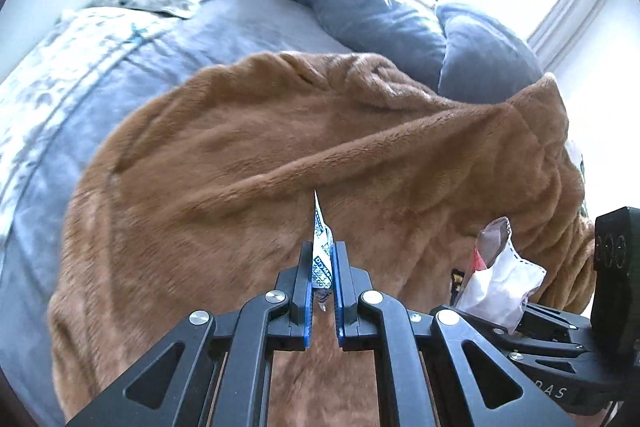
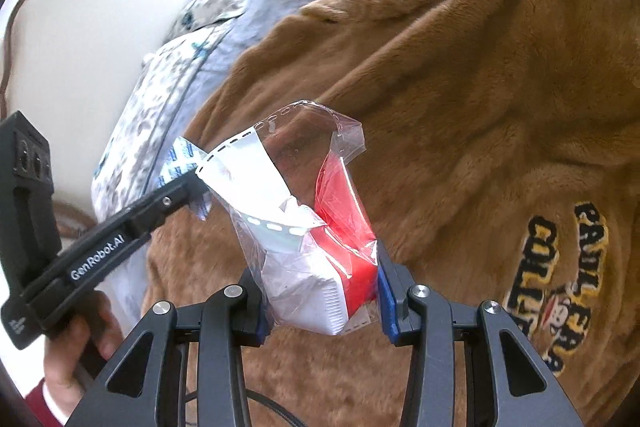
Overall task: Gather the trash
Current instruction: 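Carry the packet and wrapper over to the trash bin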
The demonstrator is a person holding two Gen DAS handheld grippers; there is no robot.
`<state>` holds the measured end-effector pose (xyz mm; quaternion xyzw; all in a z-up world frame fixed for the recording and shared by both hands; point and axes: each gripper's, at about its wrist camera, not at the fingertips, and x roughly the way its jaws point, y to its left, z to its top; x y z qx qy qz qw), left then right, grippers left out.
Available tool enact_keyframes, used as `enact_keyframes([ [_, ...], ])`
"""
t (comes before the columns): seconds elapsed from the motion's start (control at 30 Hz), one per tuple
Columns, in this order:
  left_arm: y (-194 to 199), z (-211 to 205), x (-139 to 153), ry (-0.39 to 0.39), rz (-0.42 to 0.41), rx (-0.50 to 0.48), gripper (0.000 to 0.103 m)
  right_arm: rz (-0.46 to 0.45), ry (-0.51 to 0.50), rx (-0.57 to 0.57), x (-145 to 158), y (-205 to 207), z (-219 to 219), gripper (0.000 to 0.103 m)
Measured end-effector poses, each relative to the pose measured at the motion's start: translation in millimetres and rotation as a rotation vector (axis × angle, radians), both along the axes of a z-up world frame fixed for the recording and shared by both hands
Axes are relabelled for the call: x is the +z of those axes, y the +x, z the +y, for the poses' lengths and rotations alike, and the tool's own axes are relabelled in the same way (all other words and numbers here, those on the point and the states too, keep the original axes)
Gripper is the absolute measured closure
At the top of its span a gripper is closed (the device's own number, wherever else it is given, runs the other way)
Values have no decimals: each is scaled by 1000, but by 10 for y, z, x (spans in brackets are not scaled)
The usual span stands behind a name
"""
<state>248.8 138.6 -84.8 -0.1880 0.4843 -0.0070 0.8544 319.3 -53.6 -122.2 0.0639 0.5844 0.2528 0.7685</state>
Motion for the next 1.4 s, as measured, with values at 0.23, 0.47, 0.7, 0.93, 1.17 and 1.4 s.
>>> enact_keyframes([
  [0.23, -765, 304, 177, 18, -3, 124, 95, -23, 5, 133, 192, -544, 335, 62],
  [0.47, -1908, 781, 174, 40, 33, 344, 95, -14, 23, 371, 192, -1289, 979, 62],
  [0.7, -3616, 1265, -203, 9, 162, 668, 95, 34, 31, 711, -18, -2433, 1837, 62],
  [0.93, -5176, 1407, -787, -43, 315, 961, 95, 91, 5, 979, -305, -3516, 2451, 62],
  [1.17, -6044, 1409, -1872, -167, 442, 1140, 95, 150, -55, 1161, -795, -4421, 2792, 62],
  [1.4, -6153, 1465, -2625, -214, 472, 1152, 95, 187, -115, 1212, -1274, -4742, 2895, 62],
])
